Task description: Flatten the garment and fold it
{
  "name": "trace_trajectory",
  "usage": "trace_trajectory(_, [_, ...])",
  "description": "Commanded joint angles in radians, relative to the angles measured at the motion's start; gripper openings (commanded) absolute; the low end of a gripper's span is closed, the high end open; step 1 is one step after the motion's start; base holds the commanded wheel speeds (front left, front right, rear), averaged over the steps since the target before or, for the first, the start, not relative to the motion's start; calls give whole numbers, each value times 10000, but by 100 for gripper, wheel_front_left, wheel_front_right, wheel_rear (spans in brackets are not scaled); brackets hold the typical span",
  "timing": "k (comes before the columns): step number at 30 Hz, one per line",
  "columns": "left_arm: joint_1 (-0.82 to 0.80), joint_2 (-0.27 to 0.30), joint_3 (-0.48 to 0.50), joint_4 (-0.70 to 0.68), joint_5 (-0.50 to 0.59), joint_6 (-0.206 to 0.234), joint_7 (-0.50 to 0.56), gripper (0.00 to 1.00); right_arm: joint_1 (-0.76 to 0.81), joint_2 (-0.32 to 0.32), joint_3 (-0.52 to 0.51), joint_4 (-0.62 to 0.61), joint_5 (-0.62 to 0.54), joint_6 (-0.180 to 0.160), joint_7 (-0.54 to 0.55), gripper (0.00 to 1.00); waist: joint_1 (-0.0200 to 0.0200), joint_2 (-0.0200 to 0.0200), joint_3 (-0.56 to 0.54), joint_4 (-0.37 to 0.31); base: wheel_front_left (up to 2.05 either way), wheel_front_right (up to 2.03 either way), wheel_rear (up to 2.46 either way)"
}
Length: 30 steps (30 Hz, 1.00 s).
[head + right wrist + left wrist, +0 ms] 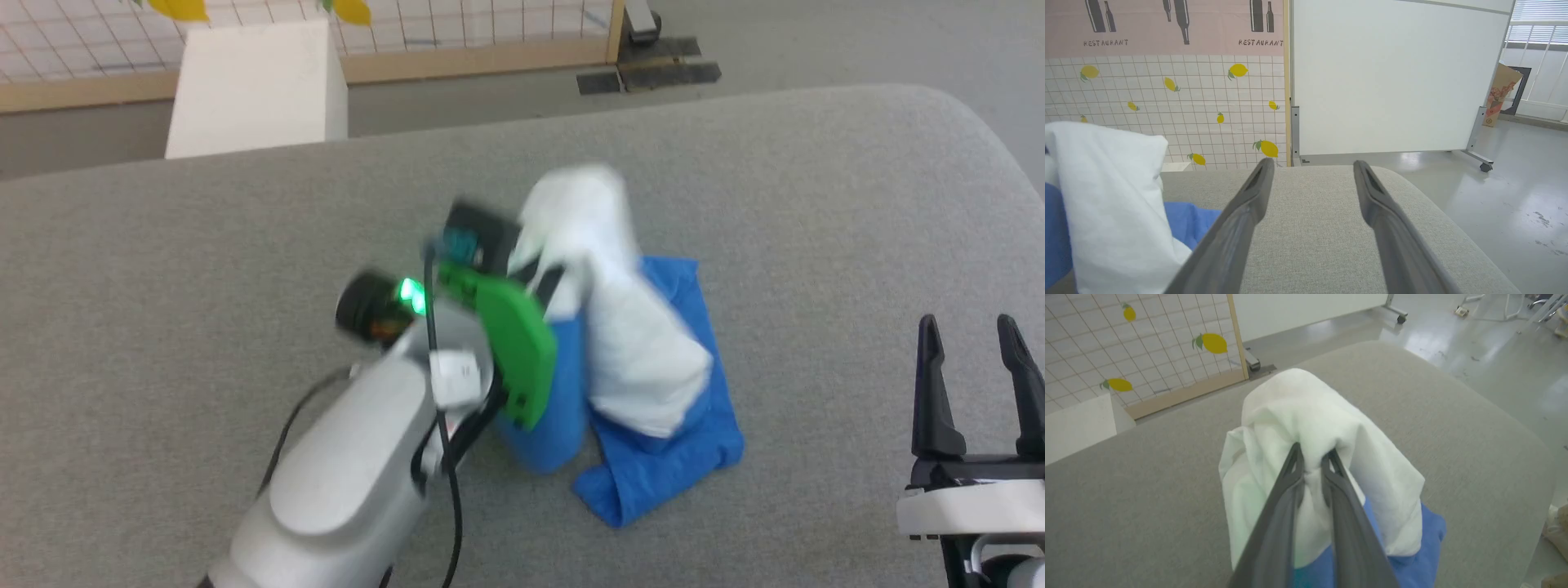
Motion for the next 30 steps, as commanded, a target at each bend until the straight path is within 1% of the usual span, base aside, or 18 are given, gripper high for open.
trace_trajectory(1, [196,98,-89,286,148,-42,-215,0,-181,7,37,-1,45,-19,-78,100,1,-1,377,-180,0,0,0])
trace_trajectory(4, [575,89,-219,1226,290,93,-559,0,-261,7,102,23,36,-19,-66,100,1,-1,587,-139,0,0,0])
trace_trajectory(6, [731,15,-314,1833,274,78,-656,0,-325,7,185,70,35,-19,-43,100,1,-1,688,-89,0,0,0])
trace_trajectory(7, [756,-25,-341,2110,273,72,-724,2,-366,7,228,96,35,-19,-38,100,1,-1,722,-57,0,0,0])
trace_trajectory(8, [747,-55,-361,2284,284,58,-798,14,-398,7,258,117,36,-19,-34,100,1,-1,734,-29,0,0,0])
trace_trajectory(9, [699,-110,-352,2431,302,57,-960,47,-423,7,262,143,38,-19,-31,100,1,-1,729,33,0,0,0])
trace_trajectory(10, [661,-182,-288,2507,272,81,-1136,100,-430,7,257,165,34,-19,-29,100,1,-1,703,90,0,0,0])
trace_trajectory(13, [545,-357,36,2485,125,184,-1789,100,-383,7,241,245,4,-19,-9,100,1,-1,484,291,0,0,0])
trace_trajectory(16, [619,-270,370,2060,34,295,-2412,100,-278,7,254,316,5,-19,16,100,1,-1,148,439,0,0,0])
trace_trajectory(18, [893,-129,719,1508,-132,476,-2781,100,-175,7,262,342,15,-19,44,100,1,-1,-90,522,0,0,0])
trace_trajectory(20, [1328,93,1160,786,-281,792,-3170,100,-53,7,259,354,19,-19,78,100,1,-1,-311,606,0,0,0])
trace_trajectory(25, [2983,1027,2141,-1246,-64,1842,-4235,100,253,7,316,334,55,-19,154,100,1,-1,-682,771,0,0,0])
trace_trajectory(26, [3304,1185,2264,-1601,34,1957,-4520,100,298,7,329,321,61,-19,167,100,1,-1,-719,791,0,0,0])
trace_trajectory(28, [4077,1293,2572,-2355,-35,2006,-5359,100,410,7,321,283,75,-19,187,100,1,-1,-787,887,0,0,0])
trace_trajectory(30, [4812,1647,2707,-2752,396,2163,-5958,100,519,7,356,257,81,-19,223,100,1,-1,-833,967,0,0,0])
